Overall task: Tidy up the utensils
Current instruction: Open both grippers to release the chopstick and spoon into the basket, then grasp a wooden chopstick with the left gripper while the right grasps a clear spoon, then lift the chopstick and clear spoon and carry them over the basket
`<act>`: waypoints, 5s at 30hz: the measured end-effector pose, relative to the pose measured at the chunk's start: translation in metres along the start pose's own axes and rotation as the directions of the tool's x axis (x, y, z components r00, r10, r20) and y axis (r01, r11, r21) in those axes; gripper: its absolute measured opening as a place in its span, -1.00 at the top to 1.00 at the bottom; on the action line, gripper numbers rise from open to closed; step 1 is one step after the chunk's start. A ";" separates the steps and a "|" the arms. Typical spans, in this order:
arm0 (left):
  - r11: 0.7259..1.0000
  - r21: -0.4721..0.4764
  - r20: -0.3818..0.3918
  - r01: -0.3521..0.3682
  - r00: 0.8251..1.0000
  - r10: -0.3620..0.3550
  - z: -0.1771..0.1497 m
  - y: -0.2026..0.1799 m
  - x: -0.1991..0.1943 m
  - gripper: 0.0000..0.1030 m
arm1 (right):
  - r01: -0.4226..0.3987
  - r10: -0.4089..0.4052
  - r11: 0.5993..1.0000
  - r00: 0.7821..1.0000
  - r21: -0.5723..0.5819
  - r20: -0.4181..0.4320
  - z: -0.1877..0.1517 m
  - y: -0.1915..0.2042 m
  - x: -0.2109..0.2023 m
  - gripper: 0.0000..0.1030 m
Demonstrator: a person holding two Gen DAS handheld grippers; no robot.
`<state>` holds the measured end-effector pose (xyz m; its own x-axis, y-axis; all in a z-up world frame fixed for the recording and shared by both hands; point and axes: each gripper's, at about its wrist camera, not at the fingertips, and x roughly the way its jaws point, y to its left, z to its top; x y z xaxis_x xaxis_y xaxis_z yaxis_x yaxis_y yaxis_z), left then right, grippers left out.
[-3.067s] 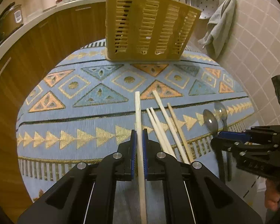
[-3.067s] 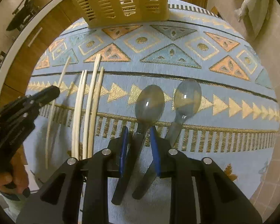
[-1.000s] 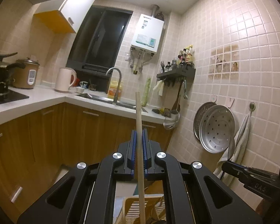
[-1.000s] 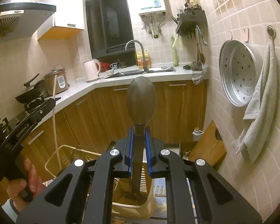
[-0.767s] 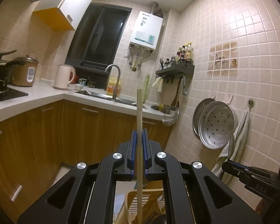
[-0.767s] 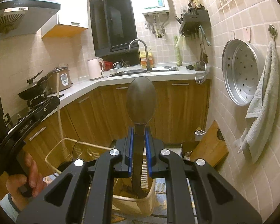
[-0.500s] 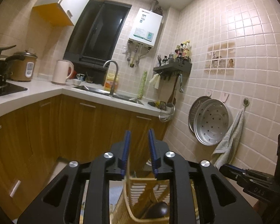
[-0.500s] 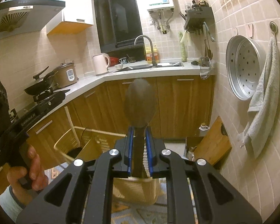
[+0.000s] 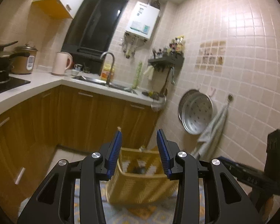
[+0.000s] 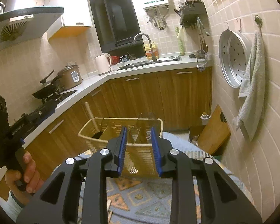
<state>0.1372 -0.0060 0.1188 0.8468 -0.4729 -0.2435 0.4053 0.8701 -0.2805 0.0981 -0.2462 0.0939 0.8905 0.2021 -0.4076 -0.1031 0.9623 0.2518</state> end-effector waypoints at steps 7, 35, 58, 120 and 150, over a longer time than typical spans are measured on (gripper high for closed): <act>0.998 -0.019 -0.156 0.055 0.986 -0.057 -0.008 -0.014 -0.027 0.25 | -0.014 0.015 1.000 0.999 0.011 -0.043 -0.010 0.011 -0.030 0.46; 0.974 0.151 -0.669 -0.168 0.708 0.226 -0.189 -0.019 -0.006 0.00 | 0.032 0.035 0.988 0.909 0.153 -0.415 -0.127 -0.016 -0.019 -0.11; 0.950 0.257 -0.698 -0.178 0.646 0.309 -0.200 -0.029 -0.015 0.13 | 0.094 0.035 0.970 0.861 0.225 -0.508 -0.144 -0.043 -0.011 -0.11; 0.996 0.091 -0.381 -0.004 0.924 0.038 -0.109 -0.033 -0.041 0.83 | -0.027 0.041 0.999 0.911 0.040 -0.410 -0.113 0.014 -0.024 0.80; 0.989 0.138 0.171 -0.057 0.985 0.033 0.054 -0.029 0.019 0.84 | -0.064 0.063 0.998 0.971 -0.006 0.232 0.067 -0.019 0.036 0.80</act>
<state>0.1603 -0.0323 0.1728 0.9062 -0.4131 -0.0905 0.3997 0.9066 -0.1353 0.1622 -0.2691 0.1331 0.9608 0.2147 -0.1756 -0.1622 0.9485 0.2722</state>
